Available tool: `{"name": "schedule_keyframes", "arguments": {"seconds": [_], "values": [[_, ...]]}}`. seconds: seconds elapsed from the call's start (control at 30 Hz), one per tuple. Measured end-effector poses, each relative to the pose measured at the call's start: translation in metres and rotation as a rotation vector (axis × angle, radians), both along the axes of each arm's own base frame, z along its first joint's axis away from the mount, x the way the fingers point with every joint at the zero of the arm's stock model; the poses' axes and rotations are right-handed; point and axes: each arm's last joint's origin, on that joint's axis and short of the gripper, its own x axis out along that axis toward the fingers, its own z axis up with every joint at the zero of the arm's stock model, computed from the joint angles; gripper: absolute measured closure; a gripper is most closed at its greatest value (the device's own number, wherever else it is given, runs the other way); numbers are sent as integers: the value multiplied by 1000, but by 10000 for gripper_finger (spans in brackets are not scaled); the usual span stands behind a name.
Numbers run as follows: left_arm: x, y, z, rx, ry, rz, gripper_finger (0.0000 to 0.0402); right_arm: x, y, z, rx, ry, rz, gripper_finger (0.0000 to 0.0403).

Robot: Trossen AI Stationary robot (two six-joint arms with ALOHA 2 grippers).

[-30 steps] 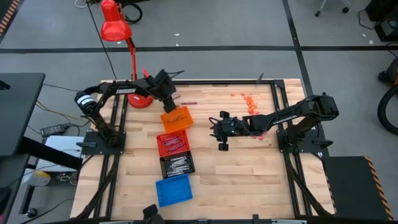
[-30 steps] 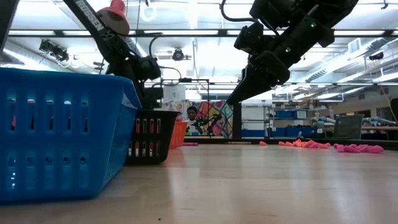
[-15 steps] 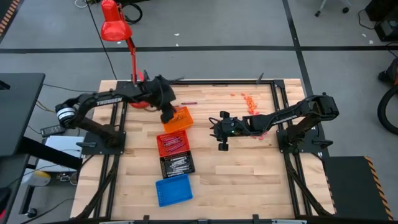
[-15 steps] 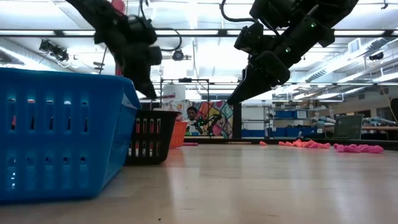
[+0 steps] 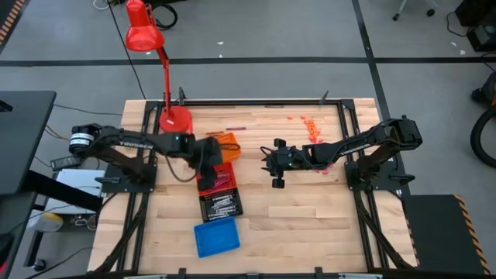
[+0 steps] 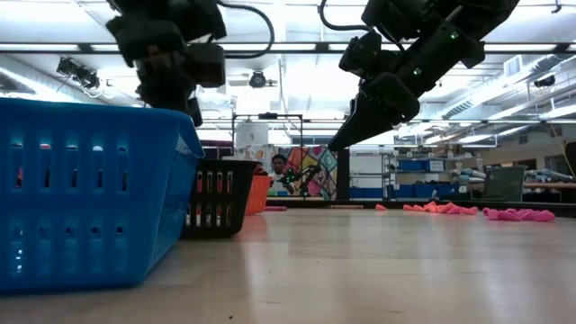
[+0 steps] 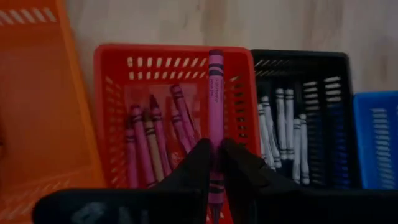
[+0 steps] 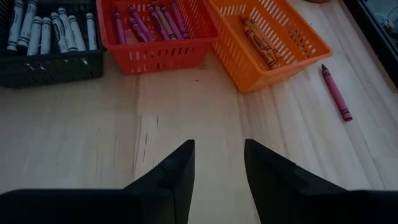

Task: Sort crayons
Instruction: Put the red crayon into the red basket

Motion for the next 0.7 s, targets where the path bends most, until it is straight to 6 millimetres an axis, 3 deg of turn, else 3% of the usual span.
{"name": "schedule_keyframes", "arguments": {"seconds": [0.23, 0.47, 0.7], "values": [[-8, -23, -19, 100, 59, 32, 360, 0, 0, 0, 0, -1, 1, 260], [-15, -26, -36, 69, 74, 93, 356, 1, 0, 1, 0, -9, 2, 260], [-11, -25, -32, 94, 35, 53, 289, 1, 0, 1, 0, -18, 3, 260]]}}
